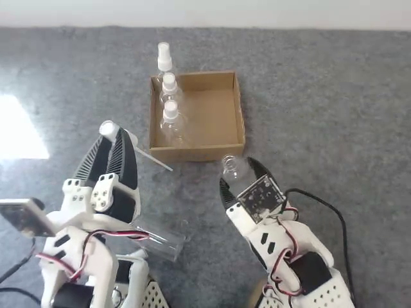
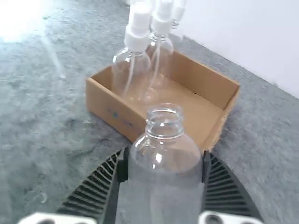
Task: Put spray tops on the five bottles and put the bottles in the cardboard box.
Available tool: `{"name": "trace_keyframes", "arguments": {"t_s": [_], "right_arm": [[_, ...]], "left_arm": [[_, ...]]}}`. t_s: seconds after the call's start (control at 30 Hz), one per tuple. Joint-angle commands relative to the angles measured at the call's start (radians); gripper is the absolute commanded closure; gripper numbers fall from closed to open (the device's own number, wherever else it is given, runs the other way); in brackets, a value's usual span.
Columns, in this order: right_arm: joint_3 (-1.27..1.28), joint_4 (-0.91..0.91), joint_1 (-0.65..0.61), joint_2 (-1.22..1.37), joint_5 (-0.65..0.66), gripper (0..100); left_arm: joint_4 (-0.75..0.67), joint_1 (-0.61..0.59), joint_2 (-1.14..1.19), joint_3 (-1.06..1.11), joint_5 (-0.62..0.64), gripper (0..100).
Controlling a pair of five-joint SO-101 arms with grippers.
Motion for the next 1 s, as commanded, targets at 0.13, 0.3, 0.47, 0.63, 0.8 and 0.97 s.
{"name": "trace_keyframes", "arguments": {"t_s": [0.13, 0.3, 0.47, 0.63, 0.8, 0.97], "right_arm": [[0.077, -0.105, -0.074, -0.010, 0.028, 83.0], [0.120, -0.153, -0.101, -0.010, 0.028, 83.0], [0.121, -0.154, -0.140, -0.010, 0.028, 83.0], [0.140, -0.163, -0.166, -0.010, 0.028, 83.0], [0.160, -0.194, -0.177, -0.010, 0.029, 83.0], [0.160, -0.194, -0.189, -0.010, 0.029, 83.0]], "left_arm": [[-0.035, 0.002, -0.005, -0.025, 0.044, 99], [-0.032, 0.003, -0.005, -0.053, 0.051, 99], [-0.031, 0.057, -0.005, -0.053, 0.051, 99], [-0.032, 0.080, -0.005, -0.061, 0.051, 99], [-0.031, 0.103, -0.005, -0.058, 0.049, 99], [-0.031, 0.104, -0.005, -0.051, 0.049, 99]]}}
